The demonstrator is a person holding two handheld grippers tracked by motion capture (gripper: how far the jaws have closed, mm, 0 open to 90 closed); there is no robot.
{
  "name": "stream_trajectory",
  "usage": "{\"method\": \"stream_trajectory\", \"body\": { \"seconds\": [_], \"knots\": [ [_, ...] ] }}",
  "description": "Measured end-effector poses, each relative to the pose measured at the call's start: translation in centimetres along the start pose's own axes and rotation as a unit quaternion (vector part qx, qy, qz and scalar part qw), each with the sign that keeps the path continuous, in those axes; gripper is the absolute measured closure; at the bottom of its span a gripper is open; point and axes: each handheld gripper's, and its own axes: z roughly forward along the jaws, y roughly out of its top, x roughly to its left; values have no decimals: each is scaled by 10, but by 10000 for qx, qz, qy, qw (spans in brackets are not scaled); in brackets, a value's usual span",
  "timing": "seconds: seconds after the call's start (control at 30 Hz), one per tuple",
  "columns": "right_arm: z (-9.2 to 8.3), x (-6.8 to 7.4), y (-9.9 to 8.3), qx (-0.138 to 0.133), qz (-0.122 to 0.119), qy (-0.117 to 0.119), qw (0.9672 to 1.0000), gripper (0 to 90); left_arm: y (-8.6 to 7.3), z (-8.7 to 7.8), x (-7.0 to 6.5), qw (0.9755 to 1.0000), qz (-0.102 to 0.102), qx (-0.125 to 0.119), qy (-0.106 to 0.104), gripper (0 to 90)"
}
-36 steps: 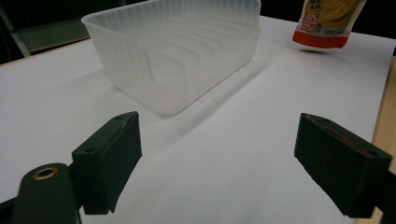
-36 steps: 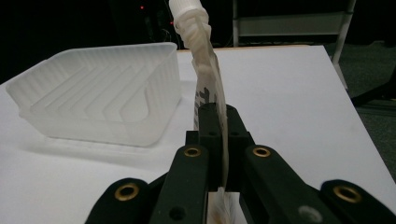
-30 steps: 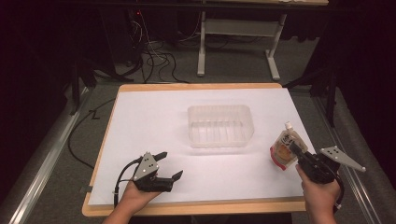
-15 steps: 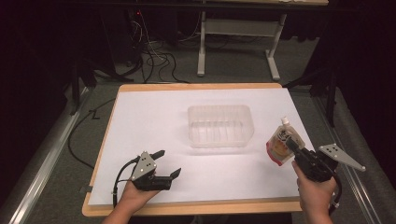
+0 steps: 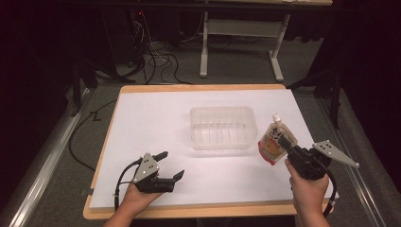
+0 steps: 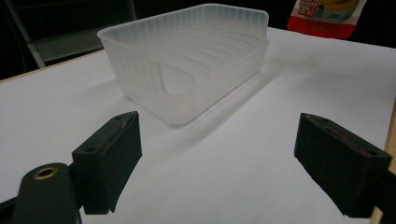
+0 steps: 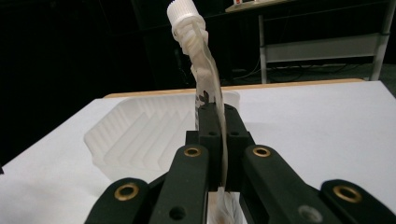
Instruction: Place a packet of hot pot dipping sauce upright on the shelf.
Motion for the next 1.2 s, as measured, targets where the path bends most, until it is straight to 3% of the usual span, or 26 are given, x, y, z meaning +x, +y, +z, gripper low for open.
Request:
{"method": "stream_trajectory", "body": {
  "seconds": [0.27, 0.67, 1.2],
  "knots": [
    [13, 18, 6, -10, 9, 96, 10000, 900, 2, -1, -3, 10000, 20, -34, -17, 156],
    [41, 29, 9, 52, 165, 248, 9995, 900, -1, -7, -2, 10000, 10, 8, 12, 156],
    [68, 47, 7, 93, 210, 266, 9994, 900, -1, -6, -2, 10000, 36, -3, -20, 156]
  ]
}}
